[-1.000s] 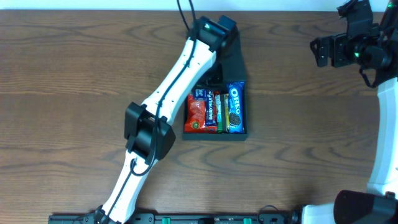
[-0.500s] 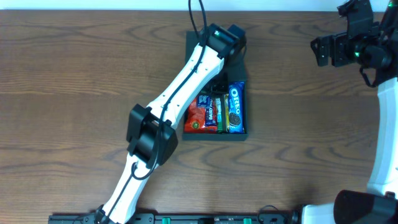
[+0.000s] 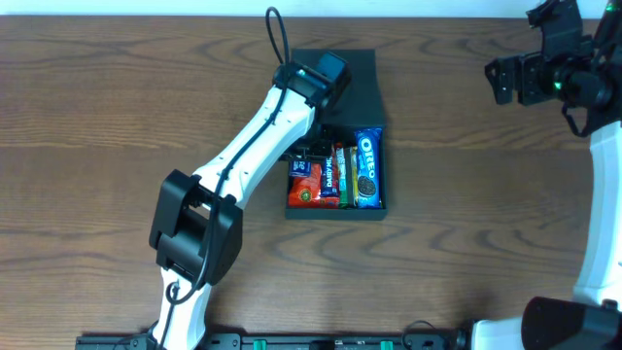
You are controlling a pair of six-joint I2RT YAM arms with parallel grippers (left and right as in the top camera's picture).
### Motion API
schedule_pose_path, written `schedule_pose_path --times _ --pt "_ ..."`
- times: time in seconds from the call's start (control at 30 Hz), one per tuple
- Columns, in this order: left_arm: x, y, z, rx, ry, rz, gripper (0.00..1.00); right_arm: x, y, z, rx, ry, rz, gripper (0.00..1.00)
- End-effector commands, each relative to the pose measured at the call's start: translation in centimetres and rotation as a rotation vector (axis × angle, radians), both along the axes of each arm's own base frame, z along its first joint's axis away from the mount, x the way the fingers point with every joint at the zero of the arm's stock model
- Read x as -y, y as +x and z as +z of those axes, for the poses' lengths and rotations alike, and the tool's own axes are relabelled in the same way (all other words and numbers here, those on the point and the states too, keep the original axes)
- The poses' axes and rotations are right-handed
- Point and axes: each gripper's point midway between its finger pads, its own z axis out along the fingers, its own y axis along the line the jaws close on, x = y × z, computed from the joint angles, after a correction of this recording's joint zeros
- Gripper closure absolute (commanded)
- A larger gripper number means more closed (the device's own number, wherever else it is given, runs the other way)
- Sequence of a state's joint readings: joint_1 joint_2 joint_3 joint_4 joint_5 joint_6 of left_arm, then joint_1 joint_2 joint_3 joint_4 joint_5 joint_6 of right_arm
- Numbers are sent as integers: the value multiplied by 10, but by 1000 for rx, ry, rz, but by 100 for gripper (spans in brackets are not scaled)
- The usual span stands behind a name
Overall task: Pack container
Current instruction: 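Carry the Eclipse tin over the box and drop it in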
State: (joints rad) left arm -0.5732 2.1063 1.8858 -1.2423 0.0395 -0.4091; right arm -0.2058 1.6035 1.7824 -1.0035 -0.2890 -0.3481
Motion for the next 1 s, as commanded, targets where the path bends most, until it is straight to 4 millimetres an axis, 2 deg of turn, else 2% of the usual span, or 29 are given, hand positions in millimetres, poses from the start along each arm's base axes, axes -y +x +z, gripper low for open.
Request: schedule_pose_path --times 0.0,0.13,0.37,0.4,0.43,0.47,0.5,0.6,0.67,0.77,0.87,0.93,0.97 --pt "3 3 0 13 -11 -31 94 3 -2 -6 -17 6 -2 1" --pt "13 3 -5 8 -55 -35 94 2 -3 -7 -24 8 -2 1" --pt "16 -8 -17 -42 -79 -16 94 2 -4 -7 -27 8 -2 1" --pt "16 -8 -17 -43 -82 -16 92 2 -4 -7 -27 8 -2 1" --pt "16 -8 -17 -43 -82 -16 78 2 -4 -7 -27 8 -2 1" --pt "16 -7 -17 -40 -83 -17 52 2 -4 -7 -27 8 -2 1" --pt "17 -7 -17 -40 -83 -17 46 2 -3 -7 -26 8 -2 1" --pt "16 -6 -17 -35 -86 -15 42 2 -3 -7 -24 7 -2 1" --pt "18 -3 -14 -25 -93 -15 36 2 -2 -6 -20 7 -2 1" --pt "22 4 -3 2 -110 -19 39 -1 -1 -5 -14 22 12 1" --pt "29 21 25 85 -152 -19 46 -12 2 -8 -13 77 61 1" --pt "26 42 50 185 -163 -2 45 -15 6 -15 -29 101 75 1" --pt "21 57 62 246 -160 16 37 -16 10 -23 -50 124 65 1"
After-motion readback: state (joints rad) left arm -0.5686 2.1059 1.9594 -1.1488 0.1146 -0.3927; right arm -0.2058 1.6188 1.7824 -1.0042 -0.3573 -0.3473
